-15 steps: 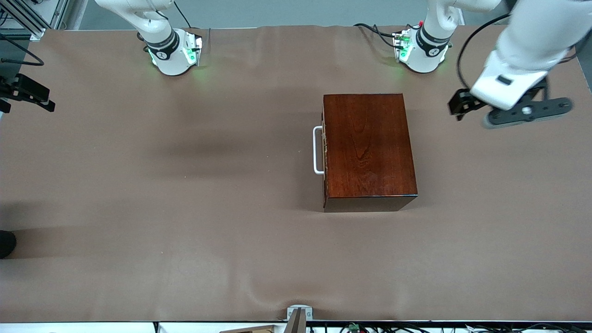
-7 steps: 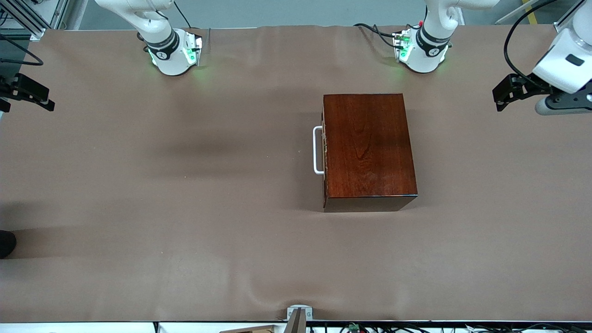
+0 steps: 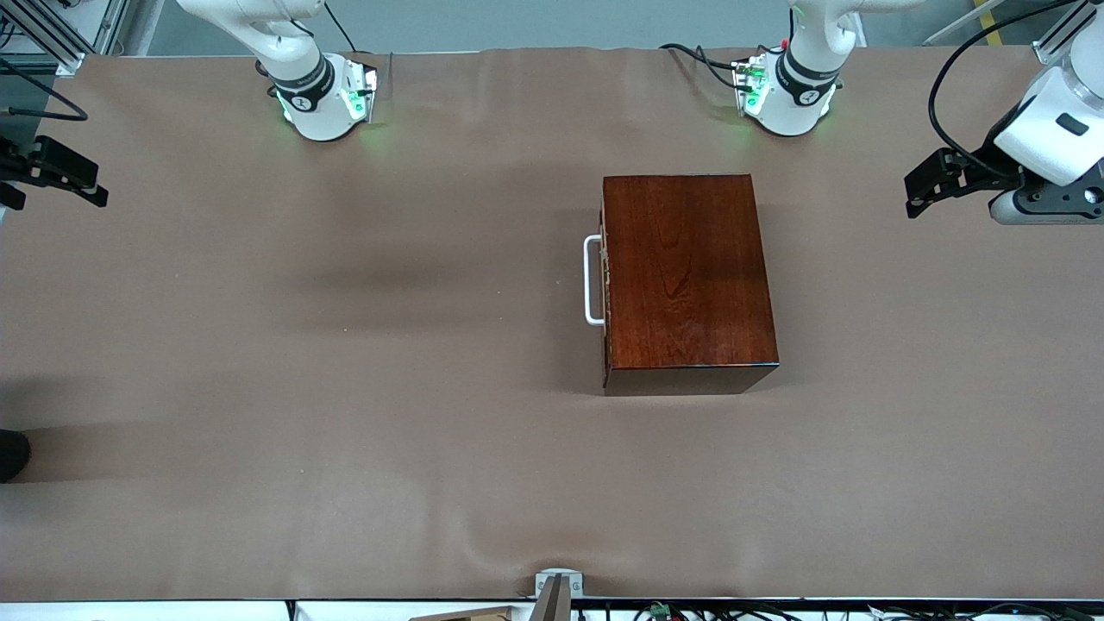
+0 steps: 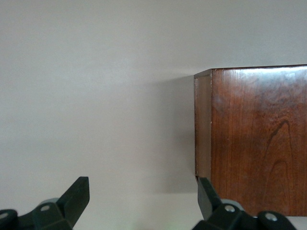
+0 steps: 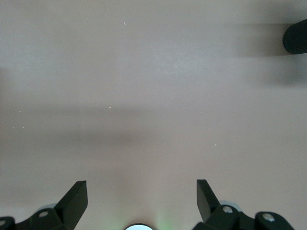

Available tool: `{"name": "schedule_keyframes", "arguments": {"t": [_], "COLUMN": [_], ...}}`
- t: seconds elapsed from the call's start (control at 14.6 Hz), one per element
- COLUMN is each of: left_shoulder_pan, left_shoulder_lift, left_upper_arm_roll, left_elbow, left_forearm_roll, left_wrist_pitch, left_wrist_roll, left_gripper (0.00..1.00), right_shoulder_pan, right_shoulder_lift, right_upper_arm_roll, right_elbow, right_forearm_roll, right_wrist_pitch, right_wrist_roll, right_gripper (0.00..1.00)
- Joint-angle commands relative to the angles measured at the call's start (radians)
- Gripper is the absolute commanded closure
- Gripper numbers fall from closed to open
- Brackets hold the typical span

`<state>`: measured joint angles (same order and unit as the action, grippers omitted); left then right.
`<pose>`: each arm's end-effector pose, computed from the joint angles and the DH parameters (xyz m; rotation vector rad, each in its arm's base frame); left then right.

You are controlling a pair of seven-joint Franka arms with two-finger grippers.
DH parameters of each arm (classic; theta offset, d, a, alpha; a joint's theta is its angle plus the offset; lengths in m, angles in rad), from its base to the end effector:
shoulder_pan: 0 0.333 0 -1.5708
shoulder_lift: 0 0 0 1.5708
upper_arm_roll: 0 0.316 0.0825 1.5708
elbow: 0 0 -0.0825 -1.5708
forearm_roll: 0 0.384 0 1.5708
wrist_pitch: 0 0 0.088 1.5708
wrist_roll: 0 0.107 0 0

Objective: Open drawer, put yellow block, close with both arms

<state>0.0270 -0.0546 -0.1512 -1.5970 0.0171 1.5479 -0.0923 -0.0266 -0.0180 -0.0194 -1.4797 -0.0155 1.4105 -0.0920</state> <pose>0.5312 -0.0669 0.6396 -3.1165 0.0487 -0.0118 0.5313 -0.0264 0.6629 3.1283 0.0687 -0.0816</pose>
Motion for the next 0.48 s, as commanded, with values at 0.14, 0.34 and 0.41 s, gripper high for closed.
{"name": "schedule_keyframes", "arguments": {"t": [0.14, 0.34, 0.41], "left_shoulder_pan": [0.034, 0.030, 0.030], "left_shoulder_lift": [-0.068, -0.073, -0.067], "left_upper_arm_roll": [-0.019, -0.016, -0.014], "left_elbow": [-0.040, -0.023, -0.003], "left_forearm_roll": [-0.022, -0.019, -0.017], "left_wrist_pitch": [-0.011, -0.023, -0.023], "left_wrist_roll": [0.014, 0.023, 0.014], "left_gripper": [0.00, 0.00, 0.00], "right_shoulder_pan": [0.007, 0.007, 0.005], "right_shoulder_lift": [-0.023, -0.023, -0.023], "right_upper_arm_roll": [0.004, 0.004, 0.003], "right_elbow": [-0.013, -0.013, -0.013], "right_forearm_roll": [-0.001, -0.001, -0.001], "right_wrist_pitch": [-0.001, -0.001, -0.001], "right_wrist_roll": [-0.003, -0.003, -0.003], "right_gripper": [0.00, 0.00, 0.00]}}
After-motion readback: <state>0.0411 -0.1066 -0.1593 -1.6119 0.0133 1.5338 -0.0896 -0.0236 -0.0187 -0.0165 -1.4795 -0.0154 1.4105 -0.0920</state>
